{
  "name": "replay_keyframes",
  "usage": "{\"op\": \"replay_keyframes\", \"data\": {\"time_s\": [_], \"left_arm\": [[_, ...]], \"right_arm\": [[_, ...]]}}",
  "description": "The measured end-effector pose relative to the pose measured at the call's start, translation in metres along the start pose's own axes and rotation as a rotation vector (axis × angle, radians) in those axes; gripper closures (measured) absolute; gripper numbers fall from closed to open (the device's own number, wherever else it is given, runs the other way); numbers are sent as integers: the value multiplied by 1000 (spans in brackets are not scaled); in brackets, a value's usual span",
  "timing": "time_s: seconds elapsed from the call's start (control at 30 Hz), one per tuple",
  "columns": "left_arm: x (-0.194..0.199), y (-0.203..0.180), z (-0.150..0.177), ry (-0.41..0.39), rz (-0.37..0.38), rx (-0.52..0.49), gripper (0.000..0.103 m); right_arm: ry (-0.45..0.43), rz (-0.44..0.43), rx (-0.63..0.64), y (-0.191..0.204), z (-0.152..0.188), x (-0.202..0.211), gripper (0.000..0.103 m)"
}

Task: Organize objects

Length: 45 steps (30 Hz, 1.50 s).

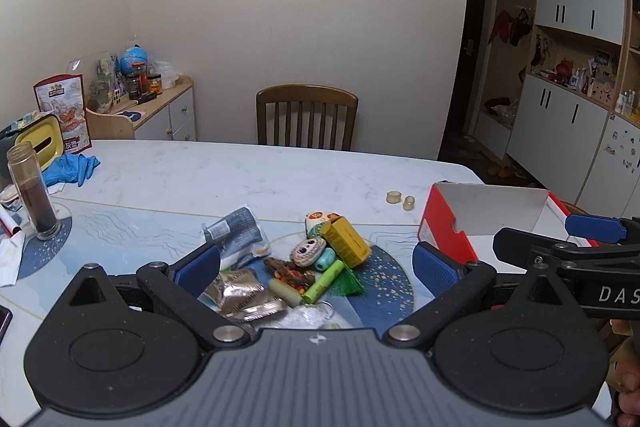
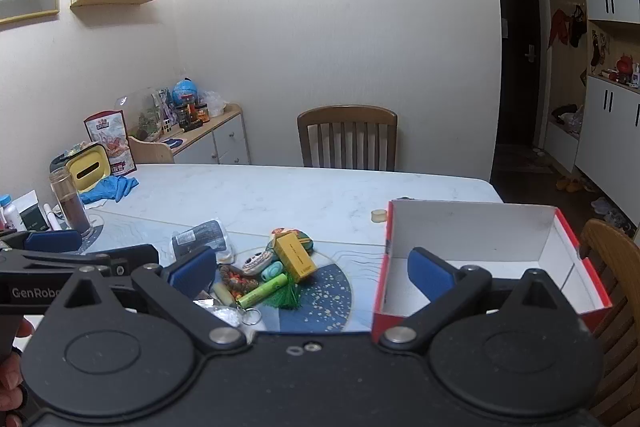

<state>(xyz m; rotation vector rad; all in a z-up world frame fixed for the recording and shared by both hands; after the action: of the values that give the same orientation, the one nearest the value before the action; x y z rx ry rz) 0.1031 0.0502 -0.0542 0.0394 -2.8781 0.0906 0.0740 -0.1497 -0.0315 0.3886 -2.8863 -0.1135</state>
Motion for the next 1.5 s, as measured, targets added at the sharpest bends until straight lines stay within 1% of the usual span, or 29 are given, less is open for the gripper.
{"op": "replay_keyframes", "data": {"time_s": [0.17, 0.27, 0.4, 0.47, 0.67, 0.9, 1.0, 1.17, 1.3, 1.37, 1.5], "left_arm": [[-14, 20, 4, 22, 23, 32, 0], [-22, 33, 4, 22, 26, 39, 0], [-38, 47, 9, 46, 56, 65, 0], [-48, 55, 11, 57, 59, 69, 0], [-86, 88, 17, 63, 62, 14, 0], [-143, 120, 28, 88, 56, -36, 0], [-164, 126, 33, 94, 70, -40, 0], [-197, 126, 48, 118, 99, -87, 0], [-219, 128, 62, 154, 118, -101, 0], [-227, 129, 69, 177, 146, -83, 0], [-245, 131, 83, 241, 160, -83, 0]], "right_arm": [[16, 11, -2, 14, 3, -13, 2], [23, 6, 15, 26, 6, -21, 2], [36, 2, 38, 41, 8, -34, 2], [45, 5, 43, 46, 10, -41, 2], [140, 8, 36, 51, 33, -68, 4], [270, -28, 82, 65, 78, -91, 10], [316, -46, 99, 73, 94, -99, 14], [371, -75, 124, 87, 115, -118, 19], [417, -98, 149, 97, 131, -129, 22], [438, -94, 150, 98, 138, -134, 22], [475, -97, 140, 101, 149, -146, 23]]}}
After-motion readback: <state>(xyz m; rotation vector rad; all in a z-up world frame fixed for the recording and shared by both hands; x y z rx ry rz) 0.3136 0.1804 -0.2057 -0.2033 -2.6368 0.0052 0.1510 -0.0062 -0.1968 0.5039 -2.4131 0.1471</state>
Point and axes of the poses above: each gripper's, at about its wrist camera, not at the fingertips, and x roughly against the way its jaws point, y to its left, z to its underside, the point moved 10 cm from there along -x, roughly the way its jaws point, and after that the axes turned 15 degrees about -y, right-handed, at the moved point
